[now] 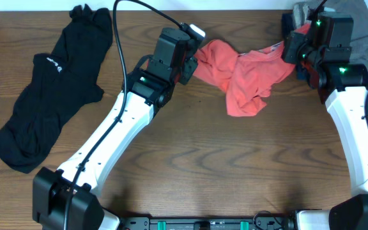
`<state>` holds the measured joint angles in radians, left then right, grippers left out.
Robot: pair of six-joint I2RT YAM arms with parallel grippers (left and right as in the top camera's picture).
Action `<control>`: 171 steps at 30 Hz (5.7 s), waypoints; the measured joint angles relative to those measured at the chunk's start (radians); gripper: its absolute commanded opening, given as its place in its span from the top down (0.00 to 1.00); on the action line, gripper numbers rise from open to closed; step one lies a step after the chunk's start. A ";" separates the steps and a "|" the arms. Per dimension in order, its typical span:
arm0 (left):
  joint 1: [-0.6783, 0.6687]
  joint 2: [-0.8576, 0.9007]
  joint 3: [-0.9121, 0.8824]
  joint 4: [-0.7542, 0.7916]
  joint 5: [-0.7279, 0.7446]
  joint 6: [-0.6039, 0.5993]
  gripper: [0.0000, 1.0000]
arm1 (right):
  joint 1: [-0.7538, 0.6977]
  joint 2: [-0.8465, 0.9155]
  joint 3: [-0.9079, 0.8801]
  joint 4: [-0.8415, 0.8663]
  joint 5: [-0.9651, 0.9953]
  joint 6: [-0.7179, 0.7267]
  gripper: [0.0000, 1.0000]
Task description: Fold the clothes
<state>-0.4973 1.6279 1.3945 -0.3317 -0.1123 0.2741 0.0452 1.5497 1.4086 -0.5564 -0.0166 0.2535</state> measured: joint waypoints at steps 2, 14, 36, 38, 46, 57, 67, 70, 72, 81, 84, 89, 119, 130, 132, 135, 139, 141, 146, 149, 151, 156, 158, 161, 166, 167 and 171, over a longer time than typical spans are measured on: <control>0.000 -0.004 0.000 0.016 -0.002 0.013 0.94 | 0.000 0.000 0.000 -0.019 -0.034 -0.006 0.47; 0.000 -0.198 0.000 0.164 -0.030 0.023 0.94 | 0.097 0.042 -0.002 -0.063 -0.199 -0.069 0.39; 0.004 -0.302 0.000 0.225 -0.090 0.023 0.94 | 0.203 0.131 -0.013 -0.023 -0.663 -0.368 0.23; 0.004 -0.302 0.000 0.225 -0.097 0.023 0.94 | 0.222 0.131 -0.013 -0.023 -0.688 -0.399 0.20; 0.004 -0.302 0.000 0.225 -0.105 0.023 0.94 | 0.348 0.132 -0.013 0.031 -0.654 -0.450 0.23; 0.004 -0.303 0.000 0.174 -0.131 0.023 0.94 | 0.354 0.151 -0.013 0.135 -0.240 -0.340 0.99; 0.005 -0.400 -0.001 -0.108 -0.187 0.042 0.86 | 0.180 -0.051 -0.002 0.106 -0.146 -0.334 0.99; 0.005 -0.426 0.000 -0.156 -0.195 0.042 0.86 | 0.155 -0.136 0.009 0.065 -0.139 -0.335 0.99; 0.005 -0.430 0.000 -0.177 -0.198 0.042 0.86 | 0.153 -0.166 0.017 0.039 -0.140 -0.338 0.99; 0.005 -0.402 0.000 -0.259 -0.159 0.040 0.88 | 0.153 -0.107 0.021 -0.004 -0.186 -0.342 0.99; 0.006 -0.373 0.000 -0.282 -0.144 0.039 0.91 | 0.156 -0.076 0.021 0.030 -0.230 -0.342 0.99; 0.022 -0.329 0.000 -0.298 -0.113 0.016 0.91 | 0.198 -0.055 0.021 0.084 -0.263 -0.341 0.99; 0.180 -0.316 0.000 -0.396 0.119 -0.064 0.93 | 0.494 0.269 0.023 0.345 -0.117 0.028 0.43; 0.132 -0.070 -0.001 -0.449 0.480 -0.074 0.93 | 0.242 0.267 0.023 0.186 -0.121 0.028 0.35; 0.112 -0.010 -0.003 -0.449 0.504 -0.093 0.93 | 0.211 0.267 0.023 0.150 -0.122 0.028 0.34; 0.095 0.065 -0.008 -0.459 0.526 -0.130 0.87 | 0.190 0.267 0.023 0.114 -0.124 0.028 0.33; 0.091 0.129 -0.010 -0.497 0.534 -0.190 0.69 | 0.177 0.267 0.023 0.097 -0.126 0.028 0.33; 0.091 0.148 -0.011 -0.508 0.536 -0.231 0.65 | 0.174 0.267 0.023 0.096 -0.127 0.028 0.33; 0.091 0.164 -0.012 -0.510 0.539 -0.308 0.56 | 0.171 0.267 0.023 0.095 -0.129 0.028 0.32; 0.091 0.174 -0.012 -0.526 0.521 -0.338 0.45 | 0.171 0.267 0.023 0.090 -0.129 0.028 0.32; 0.091 0.182 -0.013 -0.541 0.490 -0.360 0.39 | 0.171 0.267 0.023 0.084 -0.129 0.028 0.32; 0.091 0.187 -0.030 -0.550 0.418 -0.402 0.31 | 0.171 0.267 0.023 0.077 -0.129 0.027 0.32; 0.091 0.188 -0.037 -0.529 0.399 -0.422 0.30 | 0.171 0.267 0.023 0.077 -0.129 0.027 0.32; 0.091 0.190 -0.048 -0.489 0.382 -0.459 0.19 | 0.171 0.267 0.023 0.075 -0.129 0.027 0.32; 0.091 0.222 -0.049 -0.470 0.367 -0.552 0.09 | 0.171 0.267 0.023 0.071 -0.129 0.027 0.31; 0.091 0.230 -0.049 -0.468 0.367 -0.571 0.09 | 0.171 0.267 0.023 0.071 -0.129 0.027 0.31; 0.091 0.261 -0.051 -0.441 0.367 -0.647 0.09 | 0.171 0.267 0.023 0.071 -0.129 0.027 0.31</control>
<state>-0.4061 1.8893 1.3430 -0.7723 0.2550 -0.3729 0.2161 1.8164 1.4315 -0.4858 -0.1452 0.2810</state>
